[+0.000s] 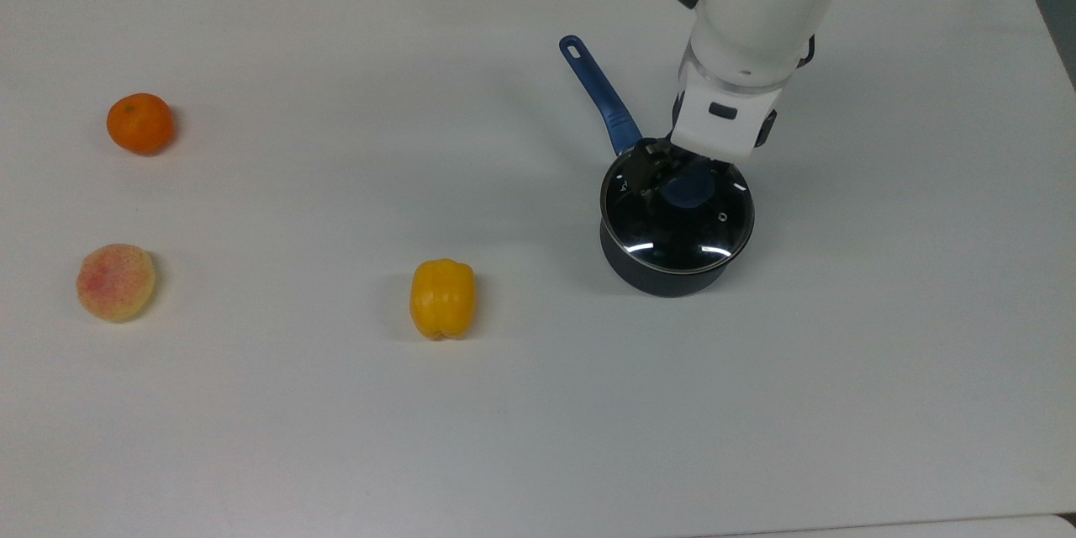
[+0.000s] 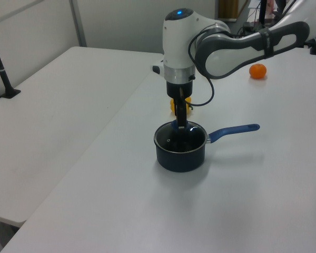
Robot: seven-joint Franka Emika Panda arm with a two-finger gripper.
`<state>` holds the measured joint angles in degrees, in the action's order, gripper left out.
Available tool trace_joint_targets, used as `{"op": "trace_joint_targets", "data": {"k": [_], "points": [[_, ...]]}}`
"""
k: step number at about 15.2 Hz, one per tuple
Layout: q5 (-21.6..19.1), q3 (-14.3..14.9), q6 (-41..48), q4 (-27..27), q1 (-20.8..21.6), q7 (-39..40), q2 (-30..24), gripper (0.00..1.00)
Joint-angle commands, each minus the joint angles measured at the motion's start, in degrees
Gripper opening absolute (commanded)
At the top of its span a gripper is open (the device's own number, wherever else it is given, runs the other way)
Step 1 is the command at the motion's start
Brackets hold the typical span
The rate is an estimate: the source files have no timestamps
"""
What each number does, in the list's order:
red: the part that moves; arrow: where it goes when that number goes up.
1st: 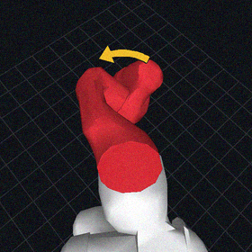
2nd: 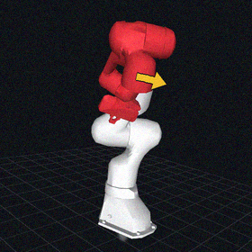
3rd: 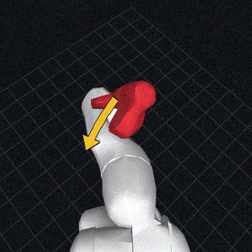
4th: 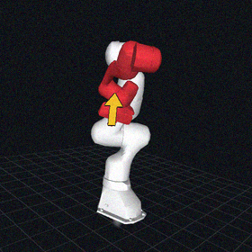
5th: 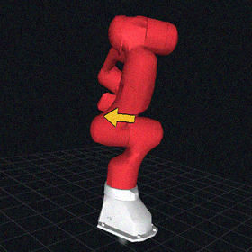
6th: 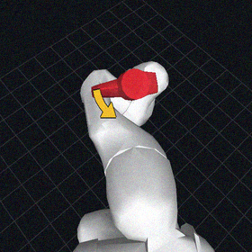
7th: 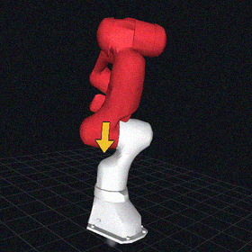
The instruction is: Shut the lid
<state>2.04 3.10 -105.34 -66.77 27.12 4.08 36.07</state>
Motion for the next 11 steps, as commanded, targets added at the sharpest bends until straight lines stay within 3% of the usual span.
{"op": "trace_joint_targets", "data": {"k": [1,5,11], "points": [[0.07,0.33,-0.13,-11.33,-0.31,-1.01,-12.99,1.0],[-0.19,0.33,1.53,-24.45,-3.56,-2.58,-26.81,1.0],[-5.11,-0.55,17.88,-26.31,-13.57,-9.35,-36.76,1.0]]}}
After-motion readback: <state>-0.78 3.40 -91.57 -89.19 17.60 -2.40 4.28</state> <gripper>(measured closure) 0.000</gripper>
